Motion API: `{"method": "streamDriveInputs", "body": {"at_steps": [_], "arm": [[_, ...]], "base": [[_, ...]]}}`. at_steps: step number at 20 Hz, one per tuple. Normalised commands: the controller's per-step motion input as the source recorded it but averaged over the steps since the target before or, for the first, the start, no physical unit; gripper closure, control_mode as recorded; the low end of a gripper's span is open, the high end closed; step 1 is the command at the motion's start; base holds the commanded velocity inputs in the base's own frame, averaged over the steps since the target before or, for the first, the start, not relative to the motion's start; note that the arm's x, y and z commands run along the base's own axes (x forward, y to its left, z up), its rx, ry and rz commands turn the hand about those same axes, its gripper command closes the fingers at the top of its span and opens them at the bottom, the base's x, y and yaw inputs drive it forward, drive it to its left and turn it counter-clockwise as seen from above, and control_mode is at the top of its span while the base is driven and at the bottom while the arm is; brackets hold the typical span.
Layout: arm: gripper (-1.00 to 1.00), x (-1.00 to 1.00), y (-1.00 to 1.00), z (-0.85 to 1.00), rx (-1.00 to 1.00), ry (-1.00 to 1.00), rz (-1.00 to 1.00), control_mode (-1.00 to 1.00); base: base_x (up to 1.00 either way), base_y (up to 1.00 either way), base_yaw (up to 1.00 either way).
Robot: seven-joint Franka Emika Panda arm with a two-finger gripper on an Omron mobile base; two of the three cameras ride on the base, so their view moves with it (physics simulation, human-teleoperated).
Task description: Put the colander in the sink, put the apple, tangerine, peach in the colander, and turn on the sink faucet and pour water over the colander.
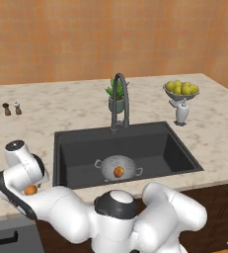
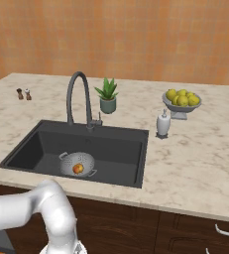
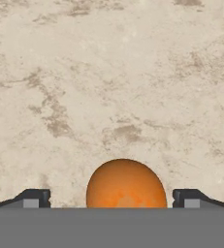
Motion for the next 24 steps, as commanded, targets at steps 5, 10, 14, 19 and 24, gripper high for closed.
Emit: {"method": "streamDriveInputs", "body": {"at_steps": [5,10,14,19,24], "arm": [[-1.0,-0.09,-0.22,-0.17,0.0,0.0,-0.01,-1.0],[-1.0,-0.27,-0.03,-0.16,0.0,0.0,-0.01,-1.0],[1.0,-0.06,0.0,-0.04,0.0,0.0,0.0,-1.0],[1.0,0.08,0.0,0.0,0.0,0.0,0.0,-1.0],[1.0,-0.03,-0.24,0.21,0.0,0.0,0.0,-1.0]], "base": [[0.0,0.0,0.0],[0.0,0.0,0.0],[0.0,0.0,0.0],[0.0,0.0,0.0],[0.0,0.0,0.0]]}}
